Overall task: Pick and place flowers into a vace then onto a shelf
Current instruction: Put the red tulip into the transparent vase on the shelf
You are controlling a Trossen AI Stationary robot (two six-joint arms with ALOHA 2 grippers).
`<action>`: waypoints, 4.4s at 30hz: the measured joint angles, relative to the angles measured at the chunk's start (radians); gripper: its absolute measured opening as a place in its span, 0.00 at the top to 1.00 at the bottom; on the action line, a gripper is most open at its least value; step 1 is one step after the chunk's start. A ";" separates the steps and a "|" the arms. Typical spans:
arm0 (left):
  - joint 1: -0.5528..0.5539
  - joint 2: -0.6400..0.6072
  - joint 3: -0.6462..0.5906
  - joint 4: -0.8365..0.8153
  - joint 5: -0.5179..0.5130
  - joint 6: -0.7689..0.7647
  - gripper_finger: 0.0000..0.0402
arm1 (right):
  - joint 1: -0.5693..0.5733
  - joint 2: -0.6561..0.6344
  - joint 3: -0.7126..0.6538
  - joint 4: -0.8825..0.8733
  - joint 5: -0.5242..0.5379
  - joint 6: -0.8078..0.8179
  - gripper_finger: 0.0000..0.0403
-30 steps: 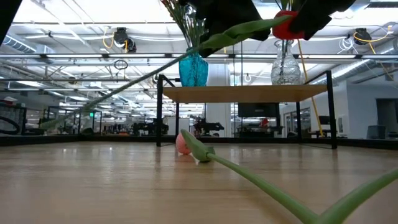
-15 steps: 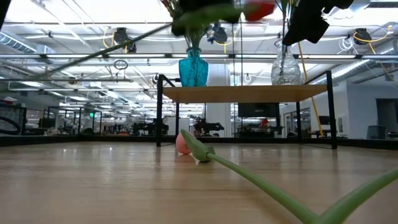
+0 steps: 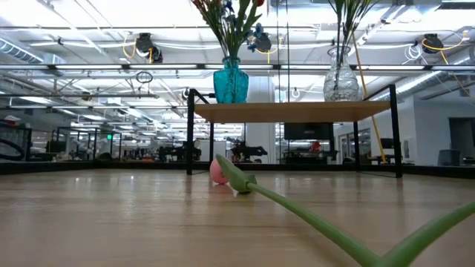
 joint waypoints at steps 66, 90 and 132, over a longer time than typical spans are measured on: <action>-0.041 -0.177 -0.001 -0.218 -0.205 0.094 0.60 | 0.216 -0.322 -0.001 0.371 0.591 -1.362 0.97; -0.043 -0.177 -0.001 -0.241 -0.195 0.055 0.60 | 0.060 -0.462 -0.001 0.485 0.354 -1.254 0.97; -0.102 -0.177 -0.001 -0.263 -0.198 0.029 0.60 | 0.380 -0.488 0.000 0.366 0.170 -1.176 0.97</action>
